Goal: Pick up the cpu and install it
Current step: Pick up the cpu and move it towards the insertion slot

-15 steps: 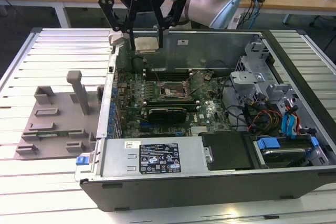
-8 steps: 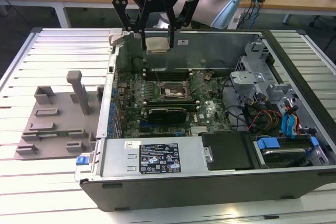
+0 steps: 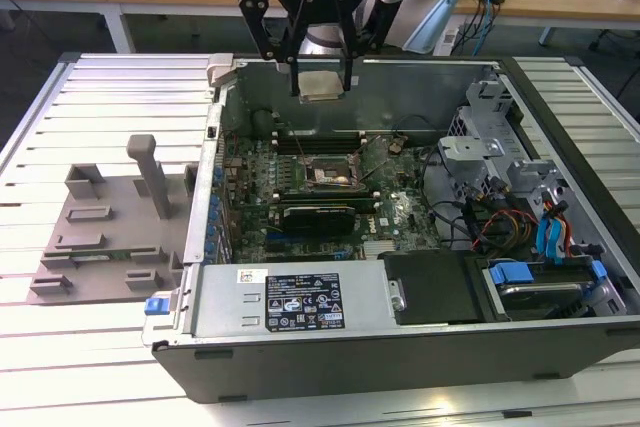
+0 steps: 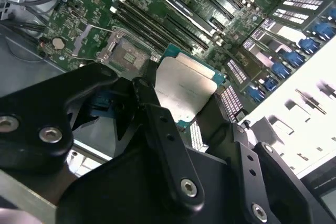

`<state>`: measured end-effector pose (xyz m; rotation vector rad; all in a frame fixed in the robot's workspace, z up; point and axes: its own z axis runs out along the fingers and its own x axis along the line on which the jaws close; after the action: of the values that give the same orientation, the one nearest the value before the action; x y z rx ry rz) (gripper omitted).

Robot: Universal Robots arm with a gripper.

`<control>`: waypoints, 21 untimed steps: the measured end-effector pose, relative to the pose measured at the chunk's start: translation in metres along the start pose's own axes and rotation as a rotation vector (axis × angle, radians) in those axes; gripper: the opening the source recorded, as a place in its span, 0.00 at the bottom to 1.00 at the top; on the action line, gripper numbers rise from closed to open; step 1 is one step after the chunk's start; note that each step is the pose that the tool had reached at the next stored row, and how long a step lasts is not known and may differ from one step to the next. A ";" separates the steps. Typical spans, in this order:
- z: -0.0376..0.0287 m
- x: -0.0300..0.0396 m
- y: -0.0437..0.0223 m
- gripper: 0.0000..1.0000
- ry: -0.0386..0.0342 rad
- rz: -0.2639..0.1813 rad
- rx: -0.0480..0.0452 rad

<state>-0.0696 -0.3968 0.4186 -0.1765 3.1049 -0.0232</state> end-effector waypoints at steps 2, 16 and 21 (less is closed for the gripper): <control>0.0003 -0.0084 -0.0010 0.55 0.0002 0.000 0.0010; 0.0069 -0.0288 0.0002 0.55 0.0018 0.074 0.0057; 0.0069 -0.0288 0.0003 0.55 0.0018 0.077 0.0054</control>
<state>-0.0408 -0.3934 0.4126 -0.0560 3.1103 -0.0298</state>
